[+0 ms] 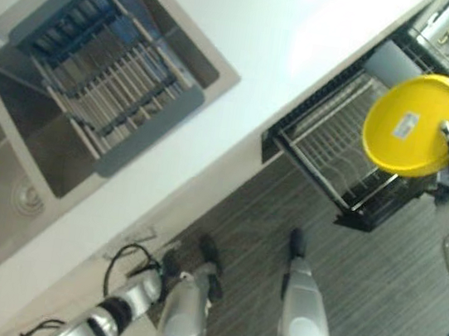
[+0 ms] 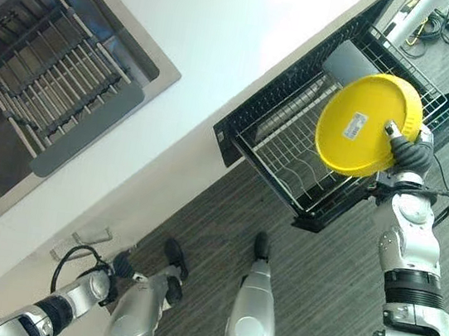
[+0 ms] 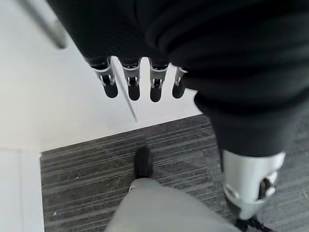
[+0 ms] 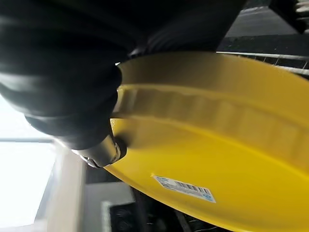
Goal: Place the dishes in the dishwasher.
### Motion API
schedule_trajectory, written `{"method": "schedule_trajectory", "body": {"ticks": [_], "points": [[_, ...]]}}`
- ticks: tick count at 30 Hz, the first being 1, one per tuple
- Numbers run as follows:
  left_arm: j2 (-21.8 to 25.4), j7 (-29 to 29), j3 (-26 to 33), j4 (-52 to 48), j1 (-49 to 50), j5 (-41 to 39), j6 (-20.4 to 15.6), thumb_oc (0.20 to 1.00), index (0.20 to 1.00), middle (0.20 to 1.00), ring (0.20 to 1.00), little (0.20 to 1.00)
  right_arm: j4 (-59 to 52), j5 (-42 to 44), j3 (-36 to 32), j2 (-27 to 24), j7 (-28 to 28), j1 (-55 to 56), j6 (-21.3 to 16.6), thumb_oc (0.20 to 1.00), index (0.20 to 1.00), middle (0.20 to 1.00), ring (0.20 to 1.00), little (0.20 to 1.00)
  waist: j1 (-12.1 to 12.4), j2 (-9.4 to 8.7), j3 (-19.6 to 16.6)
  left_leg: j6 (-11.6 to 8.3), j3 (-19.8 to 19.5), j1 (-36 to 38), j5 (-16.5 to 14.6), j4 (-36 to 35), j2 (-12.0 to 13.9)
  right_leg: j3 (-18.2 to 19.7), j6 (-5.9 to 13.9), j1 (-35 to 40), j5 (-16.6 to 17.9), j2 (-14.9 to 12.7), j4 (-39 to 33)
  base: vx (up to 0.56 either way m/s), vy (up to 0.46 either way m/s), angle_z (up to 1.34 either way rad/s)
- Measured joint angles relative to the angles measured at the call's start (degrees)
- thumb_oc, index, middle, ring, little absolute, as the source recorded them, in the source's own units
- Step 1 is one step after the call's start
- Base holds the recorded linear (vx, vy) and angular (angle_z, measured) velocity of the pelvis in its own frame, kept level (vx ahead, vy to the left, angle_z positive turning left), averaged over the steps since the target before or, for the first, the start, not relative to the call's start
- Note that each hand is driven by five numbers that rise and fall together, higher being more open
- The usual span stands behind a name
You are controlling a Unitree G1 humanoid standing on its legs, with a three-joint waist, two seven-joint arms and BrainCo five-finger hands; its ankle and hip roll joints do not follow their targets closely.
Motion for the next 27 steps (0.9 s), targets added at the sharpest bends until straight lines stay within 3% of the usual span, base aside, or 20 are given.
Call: {"method": "schedule_trajectory", "body": {"ticks": [3, 9, 16, 20, 23, 27], "points": [[1.0, -0.3, 0.0, -0.3, 0.0, 0.5, 0.0, 1.000, 1.000, 1.000, 1.000, 1.000, 3.7, -6.6, 1.2, -2.5, 2.4, -3.5, 3.4, 0.200, 0.200, 0.200, 0.200, 0.200, 0.6, -1.02, 0.1, -0.04, -0.3, -0.7, 0.1, 0.3, 0.1, -0.3, -0.12, -0.3, 0.2, 0.0, 0.0, -0.03, 0.006, 0.07], [2.7, -1.1, -0.1, -2.3, 0.1, 2.2, 0.6, 1.000, 1.000, 1.000, 1.000, 1.000, 9.0, -23.9, 11.8, -8.4, 7.1, -10.8, 4.5, 0.200, 0.200, 0.200, 0.200, 0.200, 2.9, -1.83, 0.0, -0.02, -1.1, -0.8, 0.1, 0.6, 0.1, -1.2, -0.12, 0.4, 0.3, 0.0, -0.3, 0.01, 0.003, 0.05], [6.0, -1.3, -0.1, -2.9, -0.1, 2.9, 0.9, 1.000, 1.000, 1.000, 1.000, 1.000, 14.1, -31.1, 16.2, -7.7, 8.2, -12.6, 5.0, 0.200, 0.200, 0.200, 0.200, 0.200, 5.3, -3.88, -0.1, 0.03, -3.5, -2.2, 0.0, 2.2, 0.8, -3.7, -0.36, 1.6, 0.3, 0.3, -0.6, 0.03, -0.003, 0.16], [7.1, -1.7, -0.2, -3.5, -1.0, 4.4, 1.5, 1.000, 1.000, 1.000, 1.000, 1.000, 19.1, -34.3, 20.3, -7.4, 5.0, -16.9, 4.8, 0.200, 0.200, 0.200, 0.200, 0.200, 6.6, -3.90, -0.1, 0.00, -5.6, -5.2, 0.0, 4.3, 1.5, -5.2, -0.79, 0.6, 0.6, 0.8, -0.6, -0.02, -0.002, 0.19], [7.5, -2.6, -0.2, -3.7, -2.4, 4.4, 1.3, 1.000, 1.000, 1.000, 1.000, 1.000, 19.1, -36.6, 20.8, -3.6, 0.2, -20.4, 3.4, 0.200, 0.200, 0.200, 0.200, 0.200, 7.1, -3.81, 0.0, 0.04, -6.1, -8.4, 0.0, 6.2, 1.5, -5.3, -1.08, -2.0, 0.9, 0.8, 0.3, -0.08, 0.050, 0.01], [7.7, -2.9, -2.3, -4.7, -4.2, 4.4, 0.3, 1.000, 1.000, 1.000, 1.000, 1.000, 20.4, -44.5, 27.9, 0.0, -8.3, -22.3, 2.3, 0.200, 0.200, 0.200, 0.200, 0.200, 8.4, -2.82, 0.3, 0.24, -6.5, -11.6, -0.1, 7.5, 1.3, -5.2, -1.10, -5.2, 0.9, 0.2, 1.9, -0.09, 0.060, 0.04]]}}
